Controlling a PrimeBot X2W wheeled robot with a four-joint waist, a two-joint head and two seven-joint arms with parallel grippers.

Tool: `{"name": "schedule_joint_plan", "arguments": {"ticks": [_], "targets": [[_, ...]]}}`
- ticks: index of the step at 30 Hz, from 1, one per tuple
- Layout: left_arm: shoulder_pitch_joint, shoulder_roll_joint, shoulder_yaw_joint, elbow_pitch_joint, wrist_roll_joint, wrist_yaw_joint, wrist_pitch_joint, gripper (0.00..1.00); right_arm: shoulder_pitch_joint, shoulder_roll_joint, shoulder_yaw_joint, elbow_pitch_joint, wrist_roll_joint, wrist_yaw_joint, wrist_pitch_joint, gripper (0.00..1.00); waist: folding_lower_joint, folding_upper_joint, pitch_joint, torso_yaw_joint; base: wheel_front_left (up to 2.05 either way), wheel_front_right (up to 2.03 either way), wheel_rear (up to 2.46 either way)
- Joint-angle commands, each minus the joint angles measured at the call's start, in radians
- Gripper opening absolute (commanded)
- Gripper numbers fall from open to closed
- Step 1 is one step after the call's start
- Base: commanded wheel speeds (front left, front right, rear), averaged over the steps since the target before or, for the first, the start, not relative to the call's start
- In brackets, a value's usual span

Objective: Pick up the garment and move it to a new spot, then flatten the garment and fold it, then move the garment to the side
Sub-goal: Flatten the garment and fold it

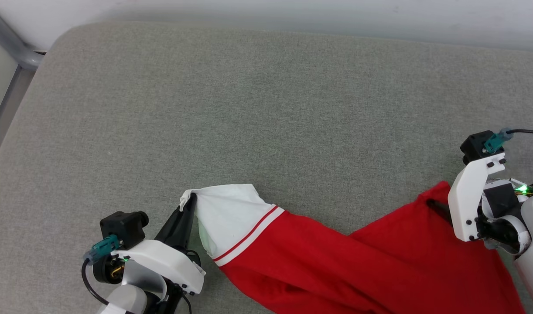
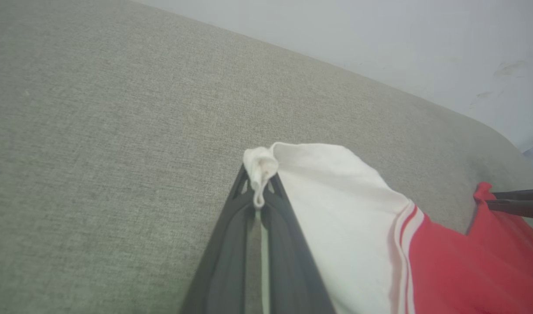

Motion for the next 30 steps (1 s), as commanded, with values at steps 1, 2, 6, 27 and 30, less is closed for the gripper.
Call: {"name": "schedule_joint_plan", "arguments": {"ticks": [1,2,6,27,30], "targets": [[-0.009,0.000,0.000,0.006,0.002,-0.002,-0.008,0.00,0.035,0.017,0.040,0.041,0.015,0.002,0.030,1.00,-0.0001,0.0000,0.006,0.007,0.00,0.00,0.00],[-0.010,-0.001,0.000,0.010,0.000,-0.002,-0.009,0.00,0.045,0.018,0.065,0.067,0.030,0.002,0.054,1.00,-0.0001,0.0000,0.008,0.008,0.00,0.00,0.00],[-0.015,-0.006,0.000,0.025,-0.006,-0.008,-0.018,0.00,0.062,0.028,0.123,0.142,0.097,0.003,0.112,0.00,-0.0001,0.0000,0.015,0.008,0.00,0.00,0.00],[-0.222,0.053,0.052,0.105,0.000,-0.018,-0.003,0.00,-0.139,0.020,-0.113,0.118,0.028,0.000,-0.365,0.00,-0.0001,0.0000,-0.141,-0.086,0.00,0.00,0.00],[-0.321,0.061,0.067,0.161,0.000,-0.034,-0.004,0.00,-0.174,0.053,-0.171,0.111,-0.023,0.000,-0.431,0.00,-0.0001,0.0000,-0.138,-0.103,0.00,0.00,0.00]]}}
